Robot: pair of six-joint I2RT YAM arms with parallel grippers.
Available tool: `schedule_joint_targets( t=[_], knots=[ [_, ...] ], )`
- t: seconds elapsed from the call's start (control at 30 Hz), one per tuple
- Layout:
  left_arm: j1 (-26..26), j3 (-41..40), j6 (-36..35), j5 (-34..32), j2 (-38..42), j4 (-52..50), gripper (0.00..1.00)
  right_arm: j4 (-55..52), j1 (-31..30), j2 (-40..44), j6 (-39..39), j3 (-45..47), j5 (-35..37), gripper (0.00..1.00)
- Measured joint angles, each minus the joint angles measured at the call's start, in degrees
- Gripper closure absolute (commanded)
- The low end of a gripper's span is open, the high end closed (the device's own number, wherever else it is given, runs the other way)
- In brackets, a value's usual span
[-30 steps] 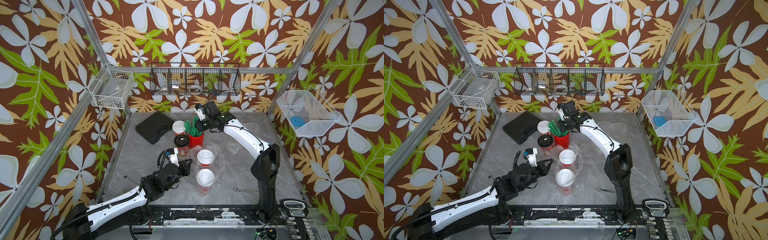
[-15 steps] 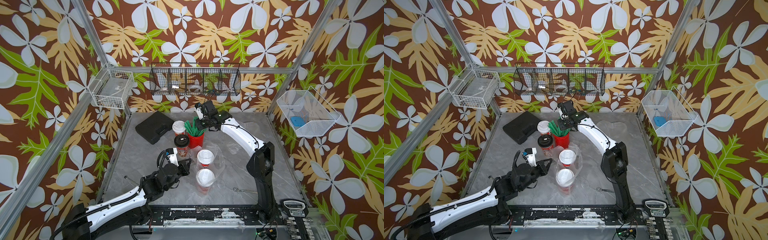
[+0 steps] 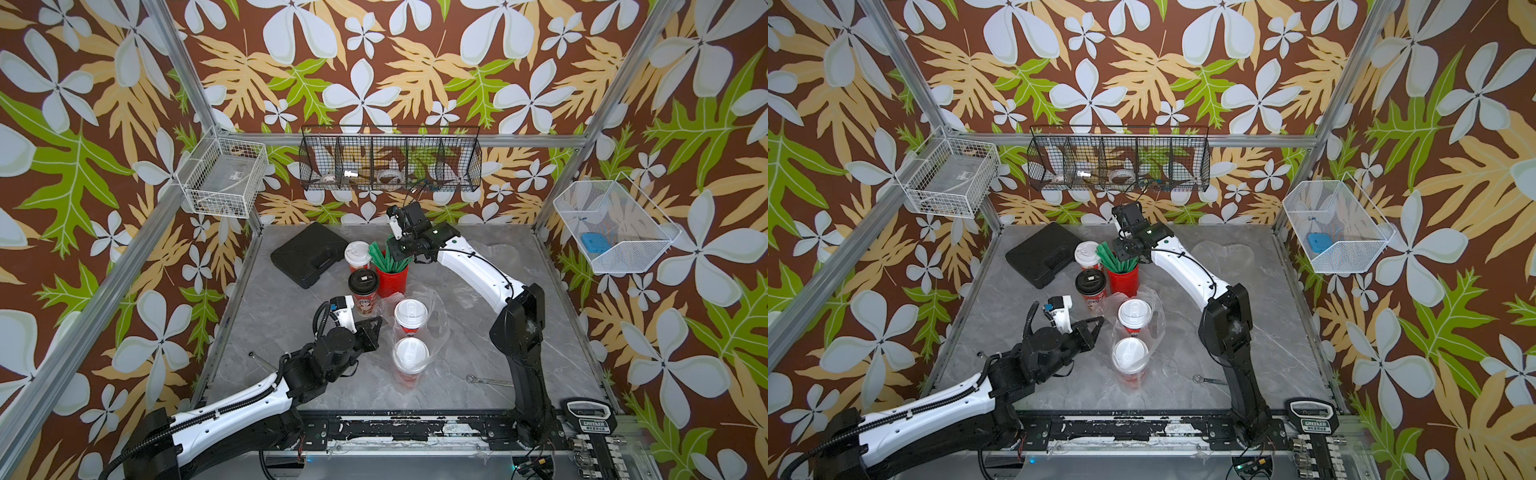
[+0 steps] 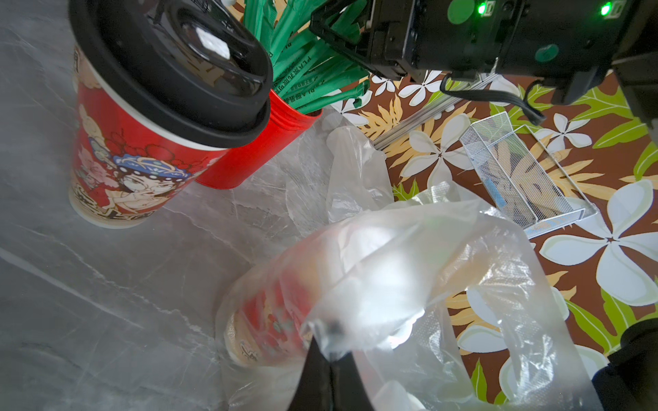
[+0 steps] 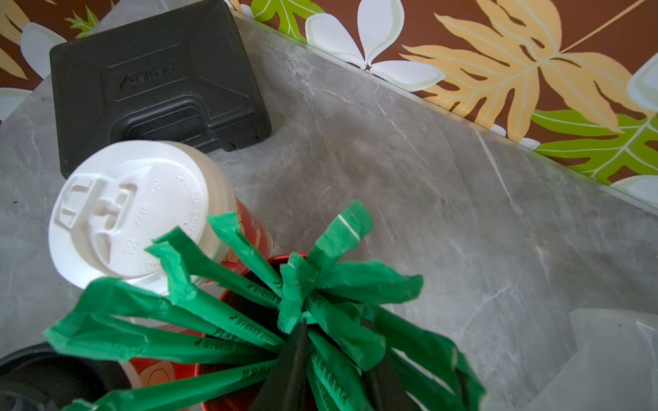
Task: Pack milk tea into plastic carrier bags
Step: Pick up the straw from the container.
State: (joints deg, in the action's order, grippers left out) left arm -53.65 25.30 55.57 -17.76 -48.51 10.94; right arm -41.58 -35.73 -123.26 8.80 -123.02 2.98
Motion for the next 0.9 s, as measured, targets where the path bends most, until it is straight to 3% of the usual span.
schedule_joint_targets(
  t=[0.1,0.27,0.4,0.53,0.9],
  knots=[
    [0.00,-0.28,0.00,-0.02,0.39,-0.04,1.00,0.02,0.00,0.17,0.00,0.17,-0.11,0.77],
    [0.00,-0.52,0.02,-0.22,0.85,-0.17,1.00,0.39,-0.13,1.64,-0.02,2.99,-1.11,0.88],
    [0.00,-0.55,0.04,-0.22,0.94,-0.28,1.00,0.35,-0.13,1.53,0.00,2.89,-1.53,0.88],
    [0.00,-0.57,0.04,-0.22,0.96,-0.35,1.00,0.35,-0.13,1.53,0.00,2.93,-1.68,1.00],
    [0.00,-0.55,-0.02,-0.22,1.16,-0.39,1.00,-1.51,-0.26,3.39,-0.17,1.73,-1.77,1.00]
  ],
)
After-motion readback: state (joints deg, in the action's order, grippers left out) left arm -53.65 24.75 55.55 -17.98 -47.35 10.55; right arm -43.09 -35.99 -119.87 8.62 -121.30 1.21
